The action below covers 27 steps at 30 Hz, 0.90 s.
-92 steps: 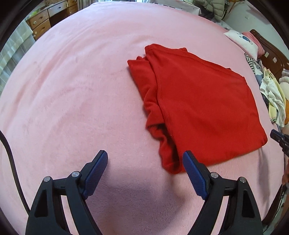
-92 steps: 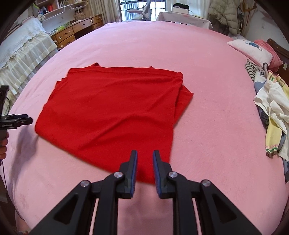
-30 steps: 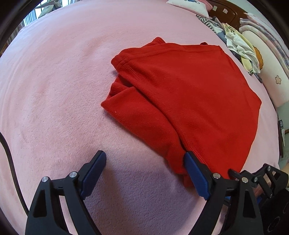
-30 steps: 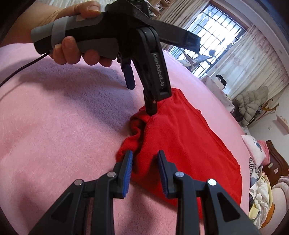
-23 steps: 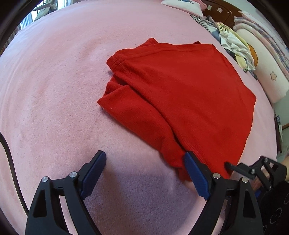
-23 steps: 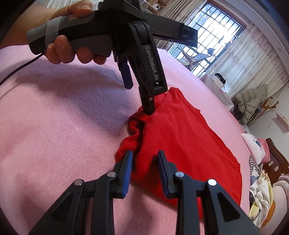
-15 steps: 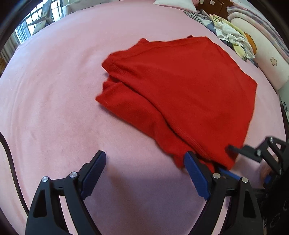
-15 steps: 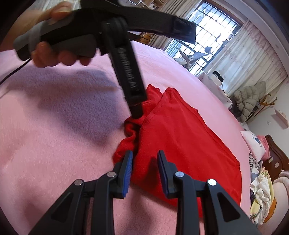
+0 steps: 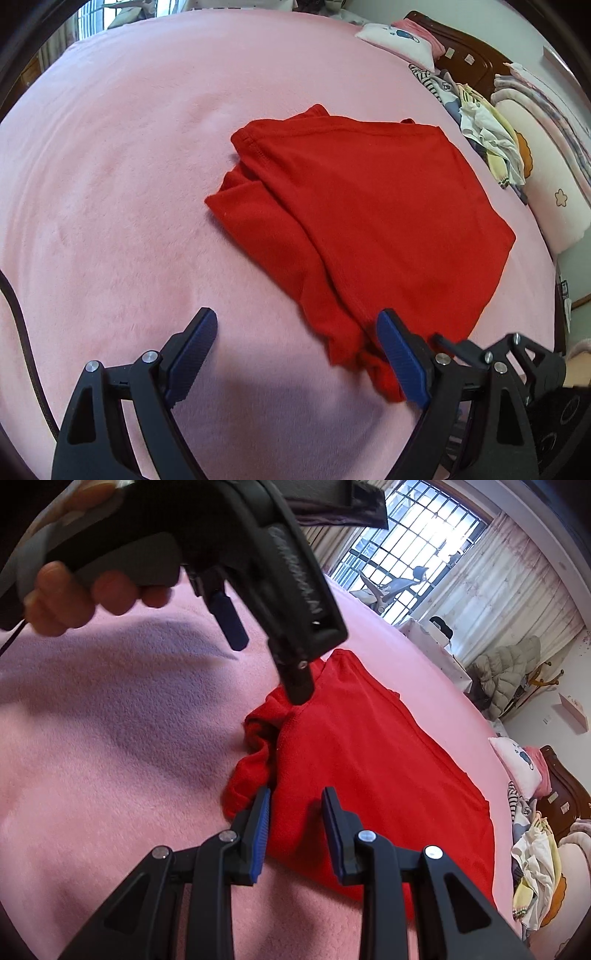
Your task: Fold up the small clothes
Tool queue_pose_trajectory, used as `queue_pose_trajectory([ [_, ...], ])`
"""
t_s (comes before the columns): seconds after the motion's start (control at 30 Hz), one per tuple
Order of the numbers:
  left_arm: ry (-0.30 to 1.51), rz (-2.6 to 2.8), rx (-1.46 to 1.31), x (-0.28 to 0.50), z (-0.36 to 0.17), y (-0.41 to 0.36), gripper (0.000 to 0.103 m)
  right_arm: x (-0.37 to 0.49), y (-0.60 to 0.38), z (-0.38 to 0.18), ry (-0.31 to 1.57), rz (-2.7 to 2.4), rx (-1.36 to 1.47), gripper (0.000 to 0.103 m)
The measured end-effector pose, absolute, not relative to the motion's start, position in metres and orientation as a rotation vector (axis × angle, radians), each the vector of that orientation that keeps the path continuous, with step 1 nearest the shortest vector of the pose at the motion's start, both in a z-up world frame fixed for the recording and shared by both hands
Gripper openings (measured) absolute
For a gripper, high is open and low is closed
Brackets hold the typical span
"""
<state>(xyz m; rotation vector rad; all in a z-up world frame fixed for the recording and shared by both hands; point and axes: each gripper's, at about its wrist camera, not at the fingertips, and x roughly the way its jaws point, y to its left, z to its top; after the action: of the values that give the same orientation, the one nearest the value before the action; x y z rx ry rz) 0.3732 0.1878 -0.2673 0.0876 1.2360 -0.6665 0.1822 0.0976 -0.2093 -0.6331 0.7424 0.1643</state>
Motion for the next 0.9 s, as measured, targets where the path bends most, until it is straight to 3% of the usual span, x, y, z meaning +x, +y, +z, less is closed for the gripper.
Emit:
queue_pose_trajectory([
  [0.3, 1.293, -0.769, 0.166, 0.382, -0.275, 0.163, 0.087, 0.182, 0.084, -0.180, 0.827, 0.286, -0.587, 0.029],
  [0.4, 1.335, -0.808, 0.199, 0.388, -0.280, 0.156, 0.087, 0.173, 0.090, -0.182, 0.763, 0.261, -0.672, 0.048],
  [0.43, 1.346, -0.822, 0.213, 0.391, -0.281, 0.154, 0.087, 0.169, 0.093, -0.185, 0.745, 0.256, -0.690, 0.050],
  [0.7, 1.382, -0.904, 0.276, 0.400, -0.286, 0.144, 0.087, 0.162, 0.104, -0.196, 0.706, 0.163, -0.735, 0.050],
  [0.9, 1.396, -0.912, 0.270, 0.405, -0.284, 0.149, 0.087, 0.173, 0.106, -0.203, 0.819, 0.052, -0.666, 0.050],
])
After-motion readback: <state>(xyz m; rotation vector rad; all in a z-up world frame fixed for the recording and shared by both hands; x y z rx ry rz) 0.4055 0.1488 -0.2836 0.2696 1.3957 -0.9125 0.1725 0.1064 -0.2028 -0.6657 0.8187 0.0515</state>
